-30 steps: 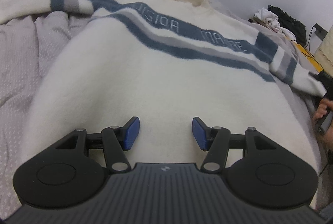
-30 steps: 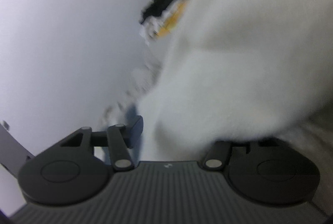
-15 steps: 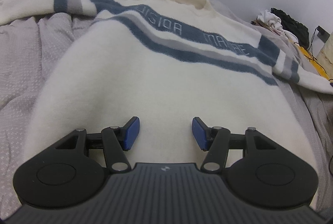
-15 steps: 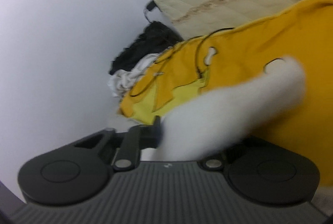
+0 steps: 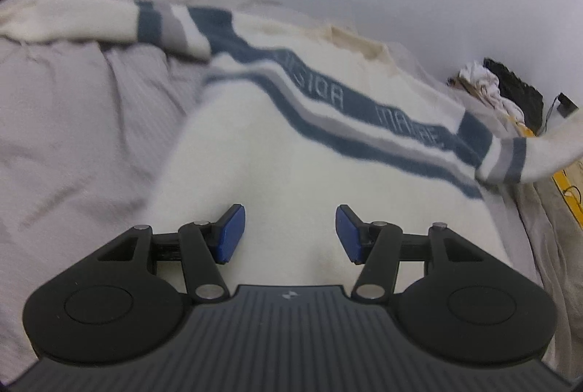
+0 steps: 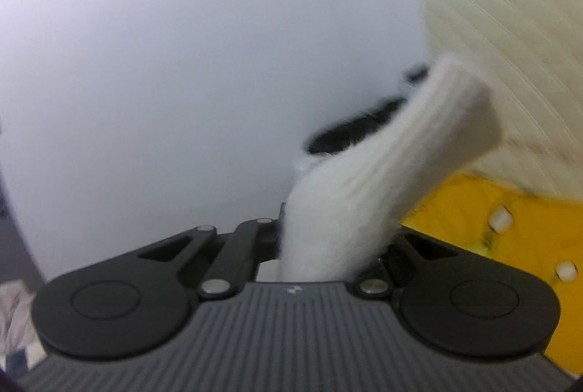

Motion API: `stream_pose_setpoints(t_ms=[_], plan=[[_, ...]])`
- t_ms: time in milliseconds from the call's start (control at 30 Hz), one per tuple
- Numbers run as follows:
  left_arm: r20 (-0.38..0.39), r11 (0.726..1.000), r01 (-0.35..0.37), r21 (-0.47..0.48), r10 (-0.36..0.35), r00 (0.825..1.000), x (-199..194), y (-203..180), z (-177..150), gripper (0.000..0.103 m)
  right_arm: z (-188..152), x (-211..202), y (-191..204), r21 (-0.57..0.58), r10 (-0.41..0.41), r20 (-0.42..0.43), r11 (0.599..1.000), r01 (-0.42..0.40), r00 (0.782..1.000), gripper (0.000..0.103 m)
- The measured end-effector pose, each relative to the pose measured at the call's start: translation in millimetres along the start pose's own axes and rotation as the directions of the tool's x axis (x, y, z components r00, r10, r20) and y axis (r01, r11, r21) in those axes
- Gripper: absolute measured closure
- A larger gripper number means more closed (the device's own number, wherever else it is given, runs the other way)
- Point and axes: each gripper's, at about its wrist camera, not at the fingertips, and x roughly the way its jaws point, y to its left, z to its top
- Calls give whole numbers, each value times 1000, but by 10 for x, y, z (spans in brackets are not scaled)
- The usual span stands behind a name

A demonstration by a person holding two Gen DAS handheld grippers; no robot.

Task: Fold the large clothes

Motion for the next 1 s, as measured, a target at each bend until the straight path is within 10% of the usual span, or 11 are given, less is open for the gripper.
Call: stream_pose_setpoints(t_ms=[267, 533, 1000], plan=[[78, 999, 16, -41, -13, 997, -262, 275, 96, 42, -41, -625, 1398, -164, 227, 9, 961, -222, 974, 92], [149, 993, 25, -120, -7, 989, -485, 578, 217, 42, -779, -1218, 2356, -276, 409, -98, 865, -420, 907, 92], [144, 972, 77, -222, -45, 989, -330, 867, 319, 42, -2509, -1488, 2776, -377, 383, -452, 737, -561, 806, 92]])
